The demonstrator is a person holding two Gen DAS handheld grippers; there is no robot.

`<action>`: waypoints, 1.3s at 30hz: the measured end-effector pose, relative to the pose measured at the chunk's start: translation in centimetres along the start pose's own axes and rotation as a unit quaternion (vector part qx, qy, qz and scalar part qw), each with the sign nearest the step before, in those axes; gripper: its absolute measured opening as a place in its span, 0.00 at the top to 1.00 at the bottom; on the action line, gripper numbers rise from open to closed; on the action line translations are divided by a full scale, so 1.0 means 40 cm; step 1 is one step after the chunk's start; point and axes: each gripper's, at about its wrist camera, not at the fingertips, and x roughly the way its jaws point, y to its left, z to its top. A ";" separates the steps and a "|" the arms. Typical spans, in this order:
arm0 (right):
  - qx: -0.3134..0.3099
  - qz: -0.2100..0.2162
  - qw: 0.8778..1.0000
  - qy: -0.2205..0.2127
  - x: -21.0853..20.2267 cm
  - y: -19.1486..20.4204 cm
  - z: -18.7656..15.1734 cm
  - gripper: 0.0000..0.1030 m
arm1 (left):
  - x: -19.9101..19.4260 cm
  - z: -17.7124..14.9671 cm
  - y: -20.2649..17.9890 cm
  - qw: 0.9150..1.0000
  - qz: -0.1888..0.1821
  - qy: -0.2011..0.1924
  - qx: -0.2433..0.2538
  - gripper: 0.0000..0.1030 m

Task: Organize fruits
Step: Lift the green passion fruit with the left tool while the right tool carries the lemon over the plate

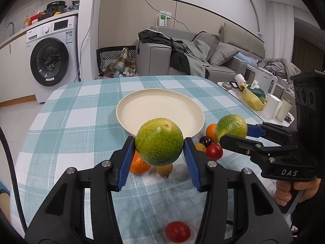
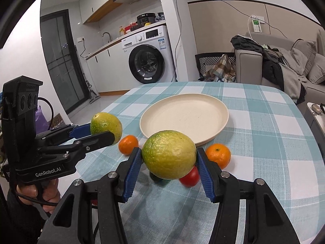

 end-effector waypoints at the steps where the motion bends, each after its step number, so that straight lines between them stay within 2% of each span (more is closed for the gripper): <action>1: 0.002 -0.001 1.000 0.000 0.004 -0.005 0.004 0.46 | 0.009 0.007 0.001 1.000 0.000 0.000 -0.002 0.55; 25: 0.029 -0.010 0.999 0.012 0.115 -0.052 0.081 0.46 | 0.182 0.095 0.025 1.000 -0.004 0.011 0.000 0.55; 39: 0.037 -0.018 0.998 0.041 0.166 -0.083 0.095 0.46 | 0.249 0.092 0.041 0.999 0.002 0.036 -0.002 0.55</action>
